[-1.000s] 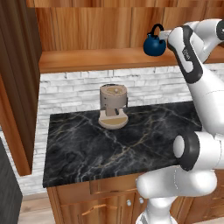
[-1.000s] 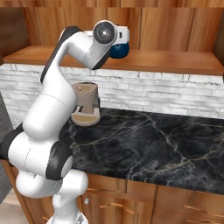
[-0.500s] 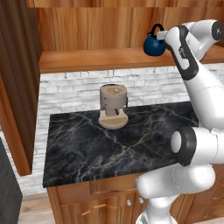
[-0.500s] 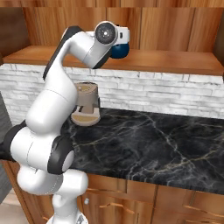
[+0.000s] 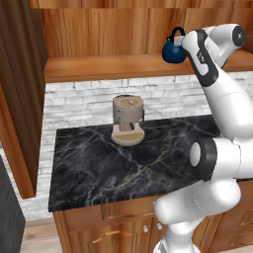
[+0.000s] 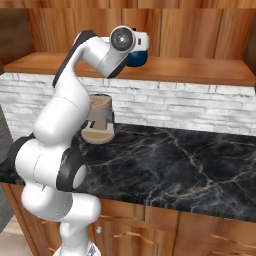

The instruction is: Open the cabinet, pick the kettle from the cabinet, and place it in the sink.

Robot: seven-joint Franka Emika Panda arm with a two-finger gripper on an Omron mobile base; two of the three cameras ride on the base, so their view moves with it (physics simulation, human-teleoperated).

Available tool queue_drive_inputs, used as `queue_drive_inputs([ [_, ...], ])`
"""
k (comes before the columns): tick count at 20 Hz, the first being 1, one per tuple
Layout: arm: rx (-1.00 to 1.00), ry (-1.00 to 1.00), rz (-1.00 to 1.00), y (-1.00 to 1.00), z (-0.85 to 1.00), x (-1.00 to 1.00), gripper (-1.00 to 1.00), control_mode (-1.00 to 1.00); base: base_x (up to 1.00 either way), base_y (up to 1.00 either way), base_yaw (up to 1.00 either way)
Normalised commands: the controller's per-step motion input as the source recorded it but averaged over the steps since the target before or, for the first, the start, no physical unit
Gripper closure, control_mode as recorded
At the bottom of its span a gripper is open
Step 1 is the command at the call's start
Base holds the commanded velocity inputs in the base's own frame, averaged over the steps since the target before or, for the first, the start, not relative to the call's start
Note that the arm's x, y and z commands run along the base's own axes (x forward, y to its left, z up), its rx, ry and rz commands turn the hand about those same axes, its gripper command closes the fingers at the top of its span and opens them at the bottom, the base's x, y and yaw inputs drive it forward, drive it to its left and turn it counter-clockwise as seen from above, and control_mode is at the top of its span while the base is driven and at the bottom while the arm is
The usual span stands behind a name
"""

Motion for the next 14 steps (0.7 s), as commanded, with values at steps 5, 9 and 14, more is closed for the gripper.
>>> queue_drive_inputs([
  [5, 0.0, 0.0, -0.02, 0.0, -0.09, 0.19, -1.0, -1.0, 0.0, 0.0, 0.0],
  [9, 0.0, 0.0, -0.03, 0.0, -0.09, 0.2, -1.0, -1.0, 0.0, 0.0, 0.0],
  [14, 0.0, 0.0, -0.04, -0.04, -0.04, 0.21, -1.0, -1.0, 0.0, 0.0, 0.0],
])
